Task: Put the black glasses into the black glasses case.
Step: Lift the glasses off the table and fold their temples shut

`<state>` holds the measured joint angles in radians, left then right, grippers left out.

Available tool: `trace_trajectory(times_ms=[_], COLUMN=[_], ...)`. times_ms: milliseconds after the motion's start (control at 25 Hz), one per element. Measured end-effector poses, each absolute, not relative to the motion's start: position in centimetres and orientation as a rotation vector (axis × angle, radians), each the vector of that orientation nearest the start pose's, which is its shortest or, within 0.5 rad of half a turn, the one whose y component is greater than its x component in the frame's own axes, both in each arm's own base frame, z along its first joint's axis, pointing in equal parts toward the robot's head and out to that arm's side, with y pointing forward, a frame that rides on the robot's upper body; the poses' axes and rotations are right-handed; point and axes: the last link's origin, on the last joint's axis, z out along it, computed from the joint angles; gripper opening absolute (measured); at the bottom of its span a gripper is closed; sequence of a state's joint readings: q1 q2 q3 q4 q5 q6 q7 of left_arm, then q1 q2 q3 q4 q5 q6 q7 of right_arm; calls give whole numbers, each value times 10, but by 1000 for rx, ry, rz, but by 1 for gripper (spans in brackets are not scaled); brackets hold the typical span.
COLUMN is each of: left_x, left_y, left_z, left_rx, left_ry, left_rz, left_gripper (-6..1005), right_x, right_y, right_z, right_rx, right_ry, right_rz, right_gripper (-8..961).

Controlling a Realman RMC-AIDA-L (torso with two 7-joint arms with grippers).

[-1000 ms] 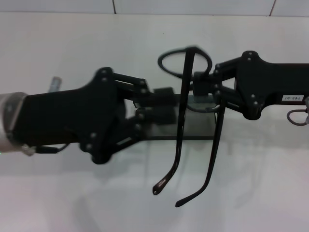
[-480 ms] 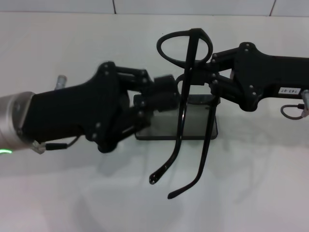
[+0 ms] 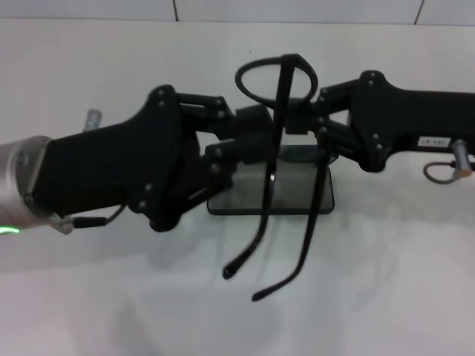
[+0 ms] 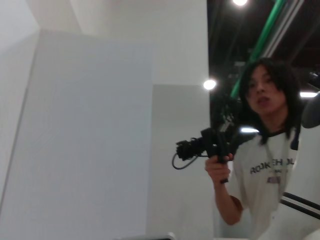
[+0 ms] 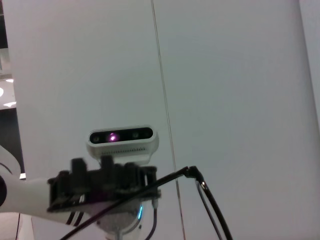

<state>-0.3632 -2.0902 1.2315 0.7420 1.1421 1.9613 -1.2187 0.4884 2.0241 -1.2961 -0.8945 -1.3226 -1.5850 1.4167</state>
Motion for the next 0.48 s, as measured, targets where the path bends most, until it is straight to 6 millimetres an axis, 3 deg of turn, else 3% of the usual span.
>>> trace_trajectory(times_ms=[480], left_x=[-184], left_y=[262], left_z=[8], left_rx=[-2639], left_ry=[-80], left_rz=[-1692], left_gripper=[149], right_x=[131], right_y=[332], right_z=[0], right_rx=[-2869], right_ry=[109], right_rz=[1267], right_gripper=[97])
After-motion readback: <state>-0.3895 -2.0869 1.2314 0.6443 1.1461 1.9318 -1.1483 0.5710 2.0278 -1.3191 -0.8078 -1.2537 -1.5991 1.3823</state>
